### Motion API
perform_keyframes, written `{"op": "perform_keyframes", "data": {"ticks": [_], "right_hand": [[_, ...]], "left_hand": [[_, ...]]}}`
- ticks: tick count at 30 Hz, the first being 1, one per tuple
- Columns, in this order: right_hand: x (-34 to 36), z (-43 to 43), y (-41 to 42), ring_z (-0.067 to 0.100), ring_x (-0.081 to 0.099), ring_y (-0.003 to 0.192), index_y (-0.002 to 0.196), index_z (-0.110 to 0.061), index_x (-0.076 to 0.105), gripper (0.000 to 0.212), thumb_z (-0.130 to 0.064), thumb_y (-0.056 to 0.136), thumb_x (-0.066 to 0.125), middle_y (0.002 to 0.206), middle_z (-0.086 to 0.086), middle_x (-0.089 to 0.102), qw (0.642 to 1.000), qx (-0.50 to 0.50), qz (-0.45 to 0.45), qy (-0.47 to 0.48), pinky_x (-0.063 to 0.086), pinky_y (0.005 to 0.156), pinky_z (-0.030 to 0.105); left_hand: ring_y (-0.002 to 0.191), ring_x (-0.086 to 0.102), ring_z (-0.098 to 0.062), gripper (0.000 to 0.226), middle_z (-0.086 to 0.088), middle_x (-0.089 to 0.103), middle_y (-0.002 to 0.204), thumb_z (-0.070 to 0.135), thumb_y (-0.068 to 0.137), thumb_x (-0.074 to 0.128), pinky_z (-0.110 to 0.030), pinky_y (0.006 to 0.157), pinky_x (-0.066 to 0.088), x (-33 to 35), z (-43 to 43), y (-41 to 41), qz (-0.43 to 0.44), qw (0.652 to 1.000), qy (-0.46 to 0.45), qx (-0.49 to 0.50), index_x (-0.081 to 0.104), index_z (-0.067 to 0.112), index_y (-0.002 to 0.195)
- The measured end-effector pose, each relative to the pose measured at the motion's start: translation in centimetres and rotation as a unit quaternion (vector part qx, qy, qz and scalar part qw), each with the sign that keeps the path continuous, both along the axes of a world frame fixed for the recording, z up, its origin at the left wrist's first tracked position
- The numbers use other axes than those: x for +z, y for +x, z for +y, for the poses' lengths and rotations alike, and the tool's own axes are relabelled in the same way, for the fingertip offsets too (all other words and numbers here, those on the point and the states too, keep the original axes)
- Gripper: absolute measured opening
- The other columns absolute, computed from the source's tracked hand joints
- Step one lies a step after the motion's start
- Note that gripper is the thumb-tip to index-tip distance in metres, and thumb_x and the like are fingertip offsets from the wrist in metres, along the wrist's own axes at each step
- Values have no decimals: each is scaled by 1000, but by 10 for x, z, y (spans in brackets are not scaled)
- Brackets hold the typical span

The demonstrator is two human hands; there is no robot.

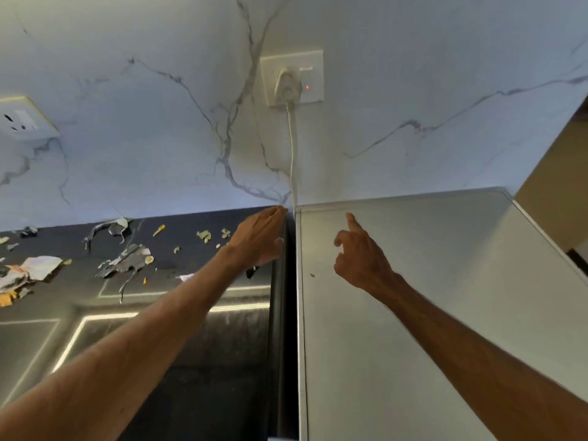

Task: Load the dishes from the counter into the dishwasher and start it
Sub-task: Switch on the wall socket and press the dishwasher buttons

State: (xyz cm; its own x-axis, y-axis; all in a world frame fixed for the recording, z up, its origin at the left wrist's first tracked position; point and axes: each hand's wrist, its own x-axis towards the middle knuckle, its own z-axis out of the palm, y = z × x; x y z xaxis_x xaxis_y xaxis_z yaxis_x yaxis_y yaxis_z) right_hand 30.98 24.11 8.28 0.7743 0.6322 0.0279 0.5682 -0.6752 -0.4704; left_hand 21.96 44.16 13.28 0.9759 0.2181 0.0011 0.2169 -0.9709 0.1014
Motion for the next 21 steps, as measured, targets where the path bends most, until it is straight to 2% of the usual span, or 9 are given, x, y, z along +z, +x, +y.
{"op": "perform_keyframes", "data": {"ticks": [3,6,9,11,12,15,18,19,21], "right_hand": [[-20,-32,-32,28,54,132,114,-9,64,26,-4,88,63,166,13,19,1000,-7,26,7,48,94,29],[-30,-66,-68,25,43,143,113,-14,65,29,-10,85,68,157,16,38,999,-7,39,35,43,110,36],[-35,-108,-109,27,55,131,104,-13,69,20,-15,84,70,130,11,65,998,12,40,53,45,106,40],[-33,-142,-144,26,63,117,100,-11,71,16,-20,87,71,112,5,71,997,27,43,64,48,101,38],[-33,-158,-162,23,63,117,101,-11,71,17,-24,90,71,112,4,71,996,34,45,64,47,103,35],[-43,-198,-212,18,50,135,116,-13,70,36,-42,95,64,134,3,63,997,35,72,20,33,112,27],[-66,-231,-240,19,35,145,135,-12,57,60,-54,93,61,154,6,44,994,38,70,-69,27,119,36],[-74,-240,-244,20,30,148,142,-11,50,67,-54,92,63,158,8,37,994,46,46,-92,25,120,39],[-94,-255,-249,18,13,154,157,-12,26,87,-50,90,67,168,5,15,990,62,1,-126,15,123,43]], "left_hand": [[142,40,-23,60,-4,41,155,21,94,61,-41,114,36,-16,-41,-34,4,999,-46,-22,38,15,149],[140,41,-16,50,1,45,151,28,96,60,-38,114,38,-27,-80,-73,-21,995,-72,-70,46,18,144],[135,46,-14,41,3,52,145,36,99,55,-35,112,40,-40,-124,-120,-16,987,-111,-111,52,19,137],[133,48,-14,41,3,54,142,45,101,50,-36,112,40,-51,-155,-155,10,983,-127,-133,54,20,133],[133,48,-14,45,3,55,141,51,101,46,-36,112,40,-56,-170,-172,26,981,-132,-141,54,20,132],[133,48,-18,60,-1,52,144,61,99,41,-36,110,39,-73,-202,-221,90,977,-119,-151,53,15,135],[126,51,-26,61,-6,51,138,61,94,51,-35,94,47,-95,-218,-257,105,977,-88,-160,52,12,130],[131,48,-27,65,-7,46,143,60,91,55,-35,95,47,-105,-220,-265,101,978,-74,-166,48,12,135],[150,21,-29,88,-13,20,163,58,90,58,-41,117,34,-128,-223,-277,106,979,-18,-173,26,6,154]]}}
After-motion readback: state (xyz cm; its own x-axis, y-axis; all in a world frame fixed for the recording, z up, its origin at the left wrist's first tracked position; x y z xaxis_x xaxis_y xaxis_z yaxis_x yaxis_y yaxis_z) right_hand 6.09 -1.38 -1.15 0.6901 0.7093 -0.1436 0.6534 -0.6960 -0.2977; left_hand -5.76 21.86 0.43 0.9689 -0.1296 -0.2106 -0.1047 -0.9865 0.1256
